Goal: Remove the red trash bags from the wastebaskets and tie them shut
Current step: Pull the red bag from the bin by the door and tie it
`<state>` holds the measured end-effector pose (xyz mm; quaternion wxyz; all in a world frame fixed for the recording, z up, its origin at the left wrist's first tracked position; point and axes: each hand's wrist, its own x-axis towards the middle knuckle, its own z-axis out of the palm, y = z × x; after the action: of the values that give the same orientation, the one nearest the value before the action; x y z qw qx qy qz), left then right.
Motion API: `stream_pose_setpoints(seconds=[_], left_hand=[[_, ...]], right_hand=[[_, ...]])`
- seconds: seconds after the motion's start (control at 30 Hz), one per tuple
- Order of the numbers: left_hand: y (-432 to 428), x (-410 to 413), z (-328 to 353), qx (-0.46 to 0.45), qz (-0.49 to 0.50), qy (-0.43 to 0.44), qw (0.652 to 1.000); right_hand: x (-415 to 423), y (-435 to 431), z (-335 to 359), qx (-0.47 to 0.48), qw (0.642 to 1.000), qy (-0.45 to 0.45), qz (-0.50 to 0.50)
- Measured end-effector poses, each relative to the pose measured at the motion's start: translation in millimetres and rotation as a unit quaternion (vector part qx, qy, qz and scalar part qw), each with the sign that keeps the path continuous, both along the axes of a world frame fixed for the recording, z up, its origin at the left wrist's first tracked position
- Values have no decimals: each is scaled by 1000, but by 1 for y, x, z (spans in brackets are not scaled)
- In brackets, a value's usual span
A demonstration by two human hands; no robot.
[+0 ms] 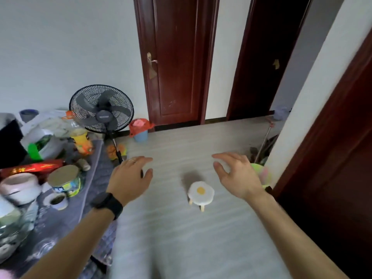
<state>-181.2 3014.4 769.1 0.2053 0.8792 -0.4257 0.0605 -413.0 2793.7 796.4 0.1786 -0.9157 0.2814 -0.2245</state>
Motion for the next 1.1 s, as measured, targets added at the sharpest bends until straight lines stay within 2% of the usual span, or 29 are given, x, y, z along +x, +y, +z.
stream_pose_setpoints(seconds=[0.17,0.4,0.67,0.9,1.1], left_hand=[[-58,105,-31,30,-5,29,999],[-168,263,-36,60,-16,46,997],[-328,430,-60,68,-16,73,995],[-457,586,-58,70,51,101,991],[-542,718,-68,73,97,133,984]], right_hand=[[108,-67,-21,9,999,30,10],[263,-162,-39,35,998,44,-19],[447,-300,-73,63,996,65,-17],[617,-437,-61,71,991,116,18],[762,-534,-50,72,989,116,55]])
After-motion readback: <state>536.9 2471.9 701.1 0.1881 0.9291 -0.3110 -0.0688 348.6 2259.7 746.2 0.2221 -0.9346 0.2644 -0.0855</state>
